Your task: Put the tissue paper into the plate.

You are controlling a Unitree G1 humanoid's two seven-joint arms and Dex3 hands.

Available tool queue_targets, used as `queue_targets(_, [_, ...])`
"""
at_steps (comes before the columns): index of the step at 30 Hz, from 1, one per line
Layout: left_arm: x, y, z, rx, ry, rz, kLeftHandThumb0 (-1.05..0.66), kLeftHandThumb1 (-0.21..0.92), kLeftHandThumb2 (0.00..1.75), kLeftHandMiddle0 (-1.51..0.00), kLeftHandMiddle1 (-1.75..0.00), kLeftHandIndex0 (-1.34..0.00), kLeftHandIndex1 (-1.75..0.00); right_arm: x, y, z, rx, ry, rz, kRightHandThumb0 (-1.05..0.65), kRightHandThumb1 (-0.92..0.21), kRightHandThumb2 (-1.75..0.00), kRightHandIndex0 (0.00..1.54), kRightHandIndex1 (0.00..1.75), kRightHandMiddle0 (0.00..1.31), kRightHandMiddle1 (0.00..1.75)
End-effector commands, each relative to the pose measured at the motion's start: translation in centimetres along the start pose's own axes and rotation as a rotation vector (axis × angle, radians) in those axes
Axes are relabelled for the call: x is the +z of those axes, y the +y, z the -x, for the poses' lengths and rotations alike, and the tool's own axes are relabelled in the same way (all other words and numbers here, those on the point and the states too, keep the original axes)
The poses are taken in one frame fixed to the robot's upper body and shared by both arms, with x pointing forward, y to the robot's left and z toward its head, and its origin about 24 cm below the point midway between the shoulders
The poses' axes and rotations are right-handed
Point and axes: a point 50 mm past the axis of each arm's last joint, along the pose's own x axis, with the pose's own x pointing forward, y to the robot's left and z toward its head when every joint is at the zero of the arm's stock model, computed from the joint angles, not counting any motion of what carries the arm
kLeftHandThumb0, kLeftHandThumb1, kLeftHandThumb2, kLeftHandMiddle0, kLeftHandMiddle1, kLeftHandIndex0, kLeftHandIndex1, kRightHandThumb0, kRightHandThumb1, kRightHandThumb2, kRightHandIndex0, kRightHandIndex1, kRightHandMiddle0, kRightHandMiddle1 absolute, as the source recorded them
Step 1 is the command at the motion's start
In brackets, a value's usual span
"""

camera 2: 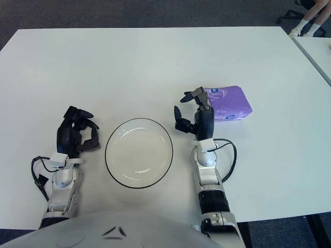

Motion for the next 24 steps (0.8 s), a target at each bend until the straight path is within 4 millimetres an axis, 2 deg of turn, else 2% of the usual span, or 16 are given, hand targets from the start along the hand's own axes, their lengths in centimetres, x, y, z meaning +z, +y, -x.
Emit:
queue_targets(1, [-3.1, 0.6, 1.9, 0.007, 0.167, -0.046, -0.01, 0.20, 1.47, -0.70, -1.75, -0.45, -1.75, -0.8, -1.2, 1.6, 0.026, 0.010, 0.031, -0.01, -0.30, -1.24, 0.69, 1.43, 0.50, 1.75])
queue_targets(7, [-3.1, 0.6, 1.8, -0.001, 0.163, -0.045, -0.01, 0.16, 1.52, -0.74, -1.75, -0.48, -1.75, 0.1, -2.0, 0.7, 0.067, -0.082, 0.029, -0.01, -0.41, -1.13, 0.58, 1.49, 0.44, 1.75])
queue_targets(11, [-3.1, 0.6, 1.7, -0.001, 0.161, -0.044, -0.01, 0.17, 1.51, -0.73, -1.75, -0.48, -1.75, 0.3, -2.8, 0.8, 0.096, -0.102, 0.048, -0.01, -0.61, -0.88, 0.42, 1.50, 0.34, 1.75])
queue_targets(14, [-3.1, 0.6, 1.7, 0.003, 0.159, -0.042, -0.01, 0.18, 1.49, -0.72, -1.75, -0.47, -1.75, 0.5, -2.9, 0.6, 0.111, -0.136, 0.058, -0.24, -0.80, -0.67, 0.36, 1.33, 0.25, 1.75])
queue_targets(16, [-3.1, 0.5, 1.6, 0.003, 0.158, -0.040, -0.01, 0.19, 1.49, -0.71, -1.75, -0.47, -1.75, 0.3, -3.4, 0.4, 0.115, -0.153, 0.070, -0.30, -0.86, -0.60, 0.32, 1.27, 0.22, 1.75])
queue_targets(17, [-3.1, 0.5, 1.6, 0.003, 0.157, -0.039, -0.01, 0.19, 1.48, -0.71, -1.75, -0.46, -1.75, 0.2, -3.7, 0.2, 0.115, -0.161, 0.077, -0.44, -0.82, -0.71, 0.24, 1.24, 0.15, 1.65])
queue_targets(20, [-3.1, 0.5, 1.6, 0.002, 0.157, -0.035, -0.01, 0.20, 1.48, -0.70, -1.75, -0.46, -1.75, 0.1, -4.2, -0.4, 0.117, -0.182, 0.095, -0.61, -0.74, -0.91, 0.14, 1.21, 0.06, 1.54])
queue_targets(24, [-3.2, 0.4, 1.5, 0.002, 0.160, -0.029, -0.01, 0.22, 1.45, -0.69, -1.75, -0.45, -1.75, 0.3, -4.8, -1.6, 0.130, -0.241, 0.148, -0.74, -0.69, -0.93, 0.04, 1.13, 0.02, 1.41])
